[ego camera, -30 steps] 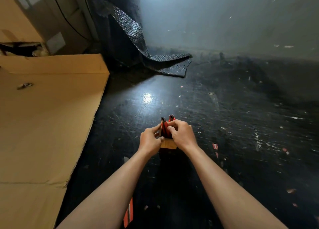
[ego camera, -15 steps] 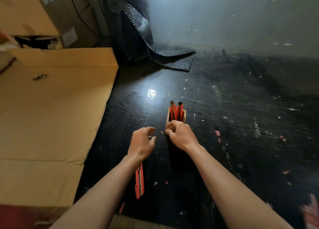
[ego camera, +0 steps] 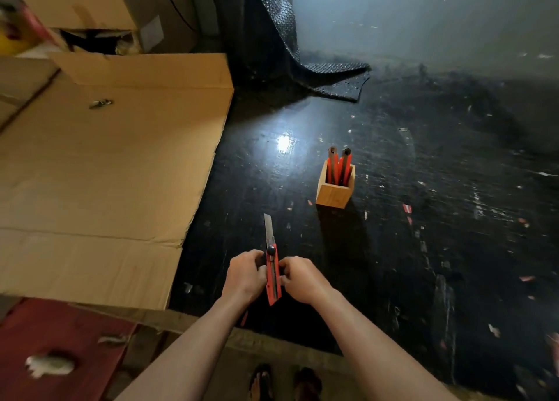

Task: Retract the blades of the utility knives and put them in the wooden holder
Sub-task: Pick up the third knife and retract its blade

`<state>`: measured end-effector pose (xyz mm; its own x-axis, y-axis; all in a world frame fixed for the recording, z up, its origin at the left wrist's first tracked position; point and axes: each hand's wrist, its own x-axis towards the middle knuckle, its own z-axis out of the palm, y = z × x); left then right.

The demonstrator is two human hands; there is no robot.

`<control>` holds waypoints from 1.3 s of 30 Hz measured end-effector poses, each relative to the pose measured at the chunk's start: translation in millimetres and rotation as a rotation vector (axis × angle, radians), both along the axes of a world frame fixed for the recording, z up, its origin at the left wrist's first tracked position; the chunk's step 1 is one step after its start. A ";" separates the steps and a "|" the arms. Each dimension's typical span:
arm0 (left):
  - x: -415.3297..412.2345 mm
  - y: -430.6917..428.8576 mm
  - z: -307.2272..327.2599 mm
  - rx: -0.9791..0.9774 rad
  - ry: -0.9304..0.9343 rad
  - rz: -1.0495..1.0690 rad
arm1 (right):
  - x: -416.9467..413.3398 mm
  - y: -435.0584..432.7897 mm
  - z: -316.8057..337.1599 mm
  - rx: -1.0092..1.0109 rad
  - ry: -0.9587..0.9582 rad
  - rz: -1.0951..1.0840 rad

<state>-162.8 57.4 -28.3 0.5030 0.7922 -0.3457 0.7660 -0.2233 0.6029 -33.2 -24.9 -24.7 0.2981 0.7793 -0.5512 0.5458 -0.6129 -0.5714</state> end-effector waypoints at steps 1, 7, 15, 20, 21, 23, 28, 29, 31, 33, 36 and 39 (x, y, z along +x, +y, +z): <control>-1.9 -3.5 -2.8 -0.049 -0.009 0.011 | -5.8 -3.2 -2.0 0.013 0.016 -0.017; -8.2 -13.0 -20.3 -0.230 -0.118 0.162 | -22.2 -19.2 -11.8 0.089 0.178 -0.208; -1.4 -6.0 -9.7 -0.323 -0.262 0.165 | -18.9 -28.1 4.3 0.215 0.249 -0.355; 26.8 12.2 30.0 -0.320 -0.405 0.089 | 5.3 -21.8 41.6 0.390 0.187 -0.423; 34.7 15.4 41.5 -0.312 -0.440 0.067 | 12.4 -19.9 51.6 0.430 0.171 -0.435; 48.8 23.2 60.7 -0.318 -0.497 0.036 | 26.3 -14.8 66.8 0.489 0.170 -0.439; 89.7 39.1 116.4 -0.350 -0.633 -0.035 | 67.6 -8.8 120.8 0.649 0.144 -0.437; 97.7 40.9 127.2 -0.376 -0.661 -0.049 | 75.7 -8.5 131.4 0.667 0.143 -0.435; 112.3 44.0 147.9 -0.423 -0.719 -0.072 | 89.8 -8.8 152.3 0.708 0.164 -0.436; 125.1 45.9 167.7 -0.441 -0.764 -0.089 | 102.3 -9.4 170.5 0.754 0.156 -0.430; 140.7 48.1 195.6 -0.470 -0.835 -0.120 | 118.3 -10.6 196.3 0.821 0.140 -0.436; 154.1 50.6 220.2 -0.484 -0.906 -0.168 | 133.0 -8.9 219.9 0.874 0.127 -0.440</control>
